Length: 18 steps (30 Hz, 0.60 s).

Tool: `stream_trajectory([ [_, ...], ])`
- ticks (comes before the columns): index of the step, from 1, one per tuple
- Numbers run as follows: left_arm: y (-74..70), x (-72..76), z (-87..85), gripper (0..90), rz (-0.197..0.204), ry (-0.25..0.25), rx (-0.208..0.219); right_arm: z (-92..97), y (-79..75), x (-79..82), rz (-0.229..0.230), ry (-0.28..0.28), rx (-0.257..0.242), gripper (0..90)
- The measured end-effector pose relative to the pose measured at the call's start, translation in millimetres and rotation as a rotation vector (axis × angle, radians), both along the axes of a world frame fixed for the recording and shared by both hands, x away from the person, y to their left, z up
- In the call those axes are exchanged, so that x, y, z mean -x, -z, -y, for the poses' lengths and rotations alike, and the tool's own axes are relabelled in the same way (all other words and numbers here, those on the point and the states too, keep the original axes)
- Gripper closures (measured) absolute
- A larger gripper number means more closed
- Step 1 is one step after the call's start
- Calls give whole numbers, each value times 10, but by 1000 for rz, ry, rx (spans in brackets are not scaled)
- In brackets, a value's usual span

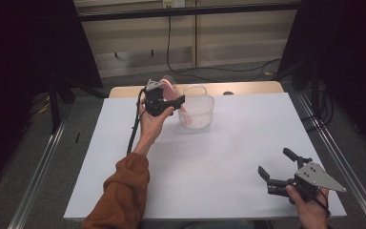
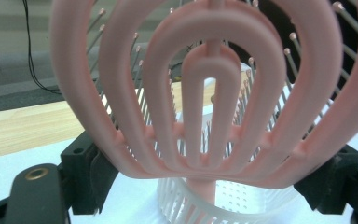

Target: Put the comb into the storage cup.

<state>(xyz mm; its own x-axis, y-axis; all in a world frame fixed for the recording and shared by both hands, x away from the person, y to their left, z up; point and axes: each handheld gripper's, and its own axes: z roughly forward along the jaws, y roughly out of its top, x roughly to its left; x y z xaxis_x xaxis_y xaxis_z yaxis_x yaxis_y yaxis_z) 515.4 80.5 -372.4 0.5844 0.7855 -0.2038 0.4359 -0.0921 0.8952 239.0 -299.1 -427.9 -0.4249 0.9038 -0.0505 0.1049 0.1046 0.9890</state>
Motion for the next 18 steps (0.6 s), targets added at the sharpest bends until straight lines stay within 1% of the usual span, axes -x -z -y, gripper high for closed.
stream_trajectory([
  [3,8,3,13,186,7,1,4,-1,-1,-1,2,-1,2,0],
  [4,22,3,27,186,6,11,20,-2,-3,2,1,-1,2,0],
  [6,33,4,38,186,5,16,23,-1,-1,-2,2,-1,1,0],
  [10,85,8,110,186,46,36,8,0,-1,0,4,-3,2,0],
  [11,85,8,110,185,46,36,8,0,-1,0,4,-3,2,0],
  [13,109,9,128,185,56,55,-23,2,-3,4,1,-3,1,0],
  [14,139,9,147,183,63,67,-51,3,-1,1,2,-3,-1,0],
  [18,149,-4,135,180,59,71,-38,1,-2,2,1,-3,2,0],
])
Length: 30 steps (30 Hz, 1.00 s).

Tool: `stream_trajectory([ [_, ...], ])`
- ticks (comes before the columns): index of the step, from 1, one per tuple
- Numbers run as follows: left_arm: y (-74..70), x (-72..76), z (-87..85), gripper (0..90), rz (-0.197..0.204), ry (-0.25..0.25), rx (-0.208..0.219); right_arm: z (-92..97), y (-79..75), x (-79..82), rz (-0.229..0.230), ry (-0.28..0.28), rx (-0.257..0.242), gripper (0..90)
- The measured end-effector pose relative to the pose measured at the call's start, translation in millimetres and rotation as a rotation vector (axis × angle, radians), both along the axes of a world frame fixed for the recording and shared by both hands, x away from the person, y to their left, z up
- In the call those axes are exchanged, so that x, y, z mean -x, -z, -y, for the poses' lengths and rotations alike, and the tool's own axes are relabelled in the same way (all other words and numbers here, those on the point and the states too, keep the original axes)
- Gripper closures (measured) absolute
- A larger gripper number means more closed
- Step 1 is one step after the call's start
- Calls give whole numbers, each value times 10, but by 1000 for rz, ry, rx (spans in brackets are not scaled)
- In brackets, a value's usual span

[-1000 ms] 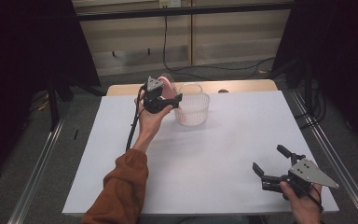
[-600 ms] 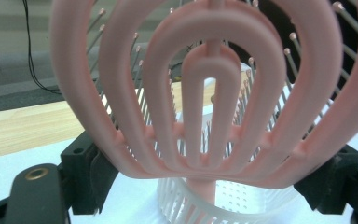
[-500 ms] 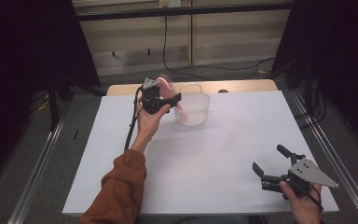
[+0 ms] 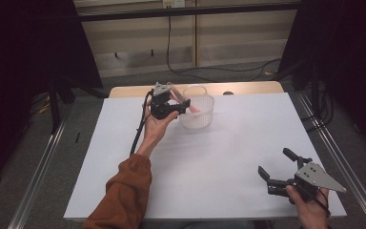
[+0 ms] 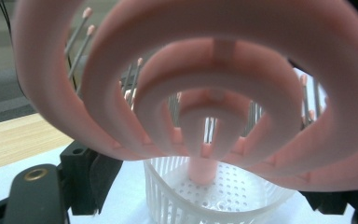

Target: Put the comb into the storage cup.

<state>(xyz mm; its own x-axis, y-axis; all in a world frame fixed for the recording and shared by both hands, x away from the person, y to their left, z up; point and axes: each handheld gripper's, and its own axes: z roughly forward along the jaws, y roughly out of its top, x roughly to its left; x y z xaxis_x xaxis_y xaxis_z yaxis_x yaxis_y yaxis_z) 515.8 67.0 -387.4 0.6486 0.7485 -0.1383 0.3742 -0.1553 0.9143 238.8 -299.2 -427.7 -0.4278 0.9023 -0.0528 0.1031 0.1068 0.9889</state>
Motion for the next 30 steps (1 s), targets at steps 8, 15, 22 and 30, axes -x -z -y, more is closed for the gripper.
stream_trajectory([
  [8,9,-19,-47,150,24,4,-55,-2,1,-3,2,-1,0,0],
  [15,32,-30,-76,117,35,-3,-82,-3,1,-3,-1,-1,0,0],
  [22,48,-8,-53,83,56,-3,-120,-1,2,-4,3,1,1,0],
  [30,52,-5,-66,52,66,-4,-126,0,0,0,0,0,1,0],
])
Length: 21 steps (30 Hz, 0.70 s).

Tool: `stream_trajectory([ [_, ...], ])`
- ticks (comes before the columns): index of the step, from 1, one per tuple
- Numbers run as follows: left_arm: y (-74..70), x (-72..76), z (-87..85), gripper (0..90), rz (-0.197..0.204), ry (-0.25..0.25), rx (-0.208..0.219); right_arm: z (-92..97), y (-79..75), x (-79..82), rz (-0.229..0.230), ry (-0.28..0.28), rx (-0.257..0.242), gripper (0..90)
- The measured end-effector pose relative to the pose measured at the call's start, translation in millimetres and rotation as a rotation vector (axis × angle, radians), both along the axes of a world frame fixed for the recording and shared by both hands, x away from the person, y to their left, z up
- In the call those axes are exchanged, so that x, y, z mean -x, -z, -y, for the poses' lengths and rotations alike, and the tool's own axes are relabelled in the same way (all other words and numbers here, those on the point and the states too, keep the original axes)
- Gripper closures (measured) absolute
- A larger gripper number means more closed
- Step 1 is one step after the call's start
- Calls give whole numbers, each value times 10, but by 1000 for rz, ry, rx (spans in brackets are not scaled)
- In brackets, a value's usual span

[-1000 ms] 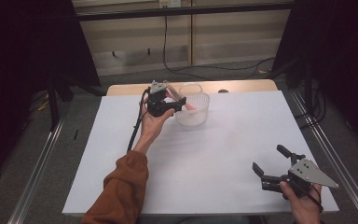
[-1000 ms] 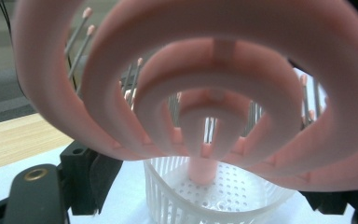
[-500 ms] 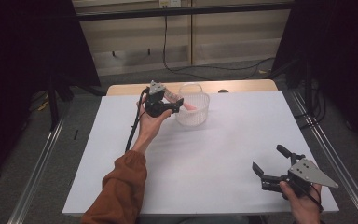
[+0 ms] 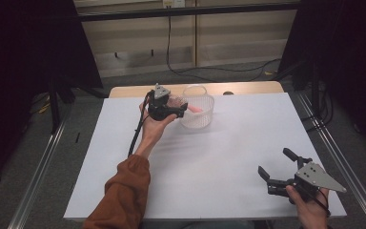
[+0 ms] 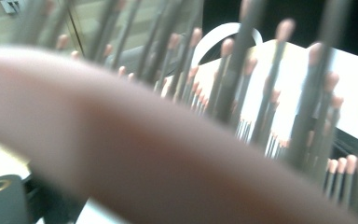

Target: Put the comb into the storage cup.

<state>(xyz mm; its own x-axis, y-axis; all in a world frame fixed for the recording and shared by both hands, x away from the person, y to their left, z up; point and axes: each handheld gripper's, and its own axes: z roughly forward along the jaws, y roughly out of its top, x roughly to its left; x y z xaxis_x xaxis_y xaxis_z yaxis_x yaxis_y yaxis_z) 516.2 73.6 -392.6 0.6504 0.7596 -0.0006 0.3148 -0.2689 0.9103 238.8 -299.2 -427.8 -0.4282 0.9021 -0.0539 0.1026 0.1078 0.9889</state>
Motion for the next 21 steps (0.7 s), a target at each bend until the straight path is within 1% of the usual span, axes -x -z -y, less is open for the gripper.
stream_trajectory([
  [1,-1,3,-10,52,-1,2,-4,0,0,0,0,0,0,0],
  [3,5,7,-18,37,4,4,0,0,0,-1,0,0,1,0],
  [6,0,13,-32,36,6,0,8,-2,1,-2,1,1,0,0],
  [11,-9,23,-44,31,16,7,11,-2,0,-1,-1,2,2,0],
  [13,-9,26,-47,30,21,0,7,-3,-1,0,0,2,1,0],
  [15,-8,21,-57,28,18,5,11,-2,-1,1,0,1,1,0],
  [18,-7,29,-69,23,24,3,19,-1,-2,3,-1,2,1,0],
  [19,-11,37,-78,24,33,5,10,-1,-1,2,-1,3,0,0],
  [21,-11,51,-84,24,49,-3,13,-1,-1,2,0,2,1,0],
])
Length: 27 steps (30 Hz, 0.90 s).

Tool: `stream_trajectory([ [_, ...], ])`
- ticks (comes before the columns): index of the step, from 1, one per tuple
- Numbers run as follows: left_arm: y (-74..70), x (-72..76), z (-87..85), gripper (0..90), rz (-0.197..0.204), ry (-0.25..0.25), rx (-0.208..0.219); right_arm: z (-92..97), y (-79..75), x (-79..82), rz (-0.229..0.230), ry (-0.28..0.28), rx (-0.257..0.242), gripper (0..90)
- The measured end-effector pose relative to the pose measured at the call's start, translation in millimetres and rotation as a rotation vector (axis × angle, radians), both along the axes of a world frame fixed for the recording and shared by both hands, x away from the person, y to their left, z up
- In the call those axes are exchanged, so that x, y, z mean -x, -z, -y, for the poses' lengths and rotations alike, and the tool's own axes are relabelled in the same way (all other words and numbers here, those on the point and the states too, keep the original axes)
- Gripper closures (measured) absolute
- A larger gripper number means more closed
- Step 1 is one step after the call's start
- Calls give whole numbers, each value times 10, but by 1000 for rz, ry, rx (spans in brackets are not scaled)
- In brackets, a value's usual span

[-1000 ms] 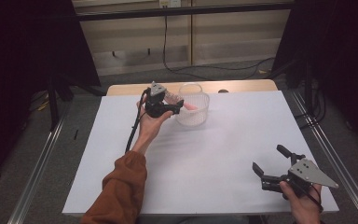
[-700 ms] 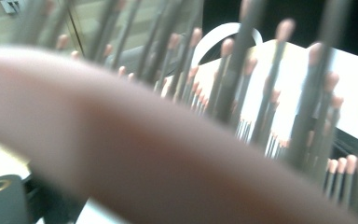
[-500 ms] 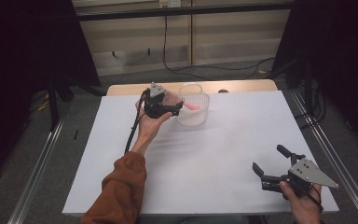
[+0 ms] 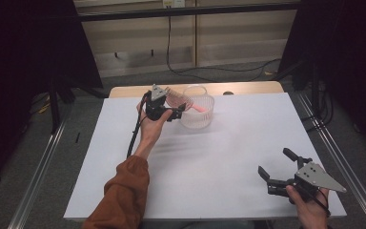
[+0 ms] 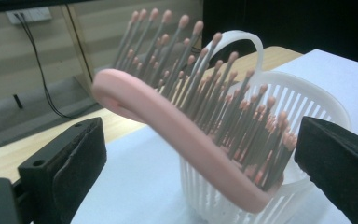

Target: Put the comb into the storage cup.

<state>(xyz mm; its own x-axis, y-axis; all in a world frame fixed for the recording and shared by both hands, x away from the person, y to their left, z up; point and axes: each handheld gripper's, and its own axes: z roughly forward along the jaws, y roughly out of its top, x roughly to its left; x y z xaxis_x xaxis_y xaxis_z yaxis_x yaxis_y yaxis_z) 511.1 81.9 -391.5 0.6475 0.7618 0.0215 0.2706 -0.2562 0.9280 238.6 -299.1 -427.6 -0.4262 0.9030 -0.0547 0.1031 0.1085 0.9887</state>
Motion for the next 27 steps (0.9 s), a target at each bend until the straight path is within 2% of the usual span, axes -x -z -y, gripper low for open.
stream_trajectory([
  [2,-5,11,-16,22,13,-4,-5,-1,0,1,0,-1,1,0],
  [5,-3,18,-38,23,23,-18,24,-2,1,-2,1,-1,0,0],
  [10,-5,28,-37,23,23,-16,25,-4,0,-1,1,0,-1,0],
  [12,-9,31,-35,23,25,-16,48,-2,1,-1,1,2,1,0],
  [20,6,64,-51,20,78,-25,76,2,6,-8,2,5,-1,0],
  [27,8,69,-99,22,94,-35,95,19,10,-21,2,7,-6,0],
])
